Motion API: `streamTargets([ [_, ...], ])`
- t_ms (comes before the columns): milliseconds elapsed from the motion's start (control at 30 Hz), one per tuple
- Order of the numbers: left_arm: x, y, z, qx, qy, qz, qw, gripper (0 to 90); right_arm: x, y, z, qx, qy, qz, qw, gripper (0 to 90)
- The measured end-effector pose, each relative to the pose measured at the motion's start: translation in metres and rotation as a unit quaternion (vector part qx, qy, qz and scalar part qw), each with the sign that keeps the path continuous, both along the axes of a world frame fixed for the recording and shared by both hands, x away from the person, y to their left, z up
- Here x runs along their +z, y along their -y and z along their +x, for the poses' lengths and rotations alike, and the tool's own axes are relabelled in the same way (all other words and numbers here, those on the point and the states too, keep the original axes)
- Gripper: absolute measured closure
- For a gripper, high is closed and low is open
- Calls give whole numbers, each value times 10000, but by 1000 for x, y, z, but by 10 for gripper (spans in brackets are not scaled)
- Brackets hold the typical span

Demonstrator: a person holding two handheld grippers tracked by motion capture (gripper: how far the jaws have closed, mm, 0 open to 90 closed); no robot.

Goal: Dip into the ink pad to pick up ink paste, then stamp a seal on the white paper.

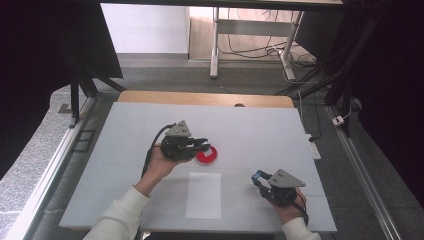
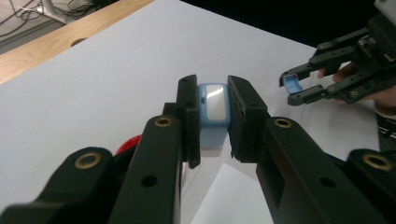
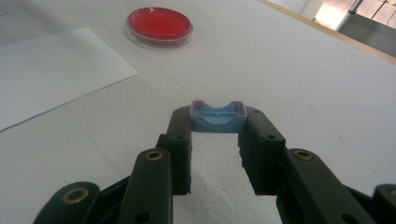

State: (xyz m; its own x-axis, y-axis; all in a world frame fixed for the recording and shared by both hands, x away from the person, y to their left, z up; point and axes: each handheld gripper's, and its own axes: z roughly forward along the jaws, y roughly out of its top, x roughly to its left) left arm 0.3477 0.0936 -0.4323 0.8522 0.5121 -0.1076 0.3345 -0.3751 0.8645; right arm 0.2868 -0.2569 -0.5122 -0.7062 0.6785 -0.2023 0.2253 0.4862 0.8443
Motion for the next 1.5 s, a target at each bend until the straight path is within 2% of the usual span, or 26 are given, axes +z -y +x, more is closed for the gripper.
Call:
streamTargets([
  [500,0,-4,-6,-146,-110,-53,9998,752,-1,-1,1,-1,-2,-30,10000,652],
  [600,0,-5,-8,-199,-189,-144,9995,751,-1,-1,1,4,9,-19,10000,652],
  [933,0,-2,-17,-336,-210,-76,9992,751,-1,-1,1,15,19,-31,10000,652],
  [1500,-5,2,-23,-459,-276,5,9986,751,0,0,1,-18,42,0,10000,651],
])
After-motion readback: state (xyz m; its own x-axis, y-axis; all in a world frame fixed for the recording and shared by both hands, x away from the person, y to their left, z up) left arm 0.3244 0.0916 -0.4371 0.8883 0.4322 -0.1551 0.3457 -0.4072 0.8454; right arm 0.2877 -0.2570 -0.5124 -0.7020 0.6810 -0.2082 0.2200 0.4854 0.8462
